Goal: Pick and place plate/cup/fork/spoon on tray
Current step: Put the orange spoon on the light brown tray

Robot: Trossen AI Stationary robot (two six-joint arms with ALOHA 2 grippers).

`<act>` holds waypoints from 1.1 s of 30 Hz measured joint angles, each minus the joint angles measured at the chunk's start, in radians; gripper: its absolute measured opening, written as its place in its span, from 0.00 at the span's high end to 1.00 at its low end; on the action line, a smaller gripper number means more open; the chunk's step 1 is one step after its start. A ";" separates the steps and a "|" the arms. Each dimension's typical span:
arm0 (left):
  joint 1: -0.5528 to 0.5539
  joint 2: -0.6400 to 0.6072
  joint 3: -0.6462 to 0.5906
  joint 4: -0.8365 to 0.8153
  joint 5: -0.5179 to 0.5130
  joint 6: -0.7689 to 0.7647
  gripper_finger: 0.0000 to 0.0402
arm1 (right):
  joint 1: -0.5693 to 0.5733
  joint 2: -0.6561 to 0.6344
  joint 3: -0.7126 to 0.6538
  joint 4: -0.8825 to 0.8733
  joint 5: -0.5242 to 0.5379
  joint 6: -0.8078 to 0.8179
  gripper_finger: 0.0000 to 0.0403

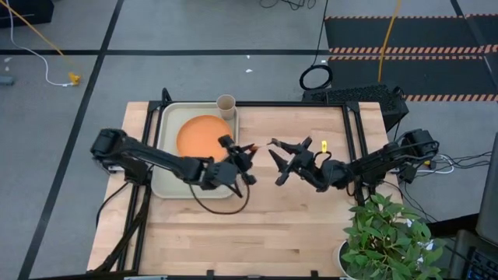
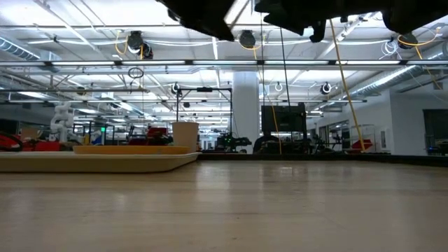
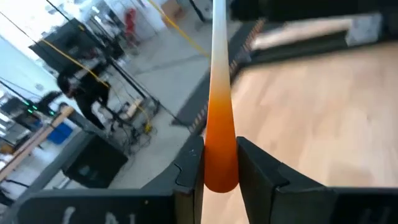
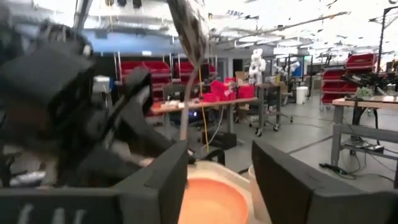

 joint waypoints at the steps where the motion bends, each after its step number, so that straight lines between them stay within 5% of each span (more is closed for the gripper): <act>1: -0.002 -0.029 0.000 -0.078 0.012 -0.030 0.82 | 0.005 -0.002 0.000 -0.018 0.001 0.003 0.56; 9: -0.026 -0.230 0.001 -0.652 0.250 -0.353 0.81 | 0.005 -0.021 0.000 -0.184 -0.040 0.118 0.52; 18: -0.123 -0.284 -0.031 -1.189 0.426 -0.687 0.81 | -0.005 -0.097 0.000 -0.451 -0.134 0.231 0.57; 33: -0.210 -0.284 -0.328 -1.194 0.710 -0.748 0.81 | -0.008 -0.319 0.000 -0.688 -0.136 0.253 0.57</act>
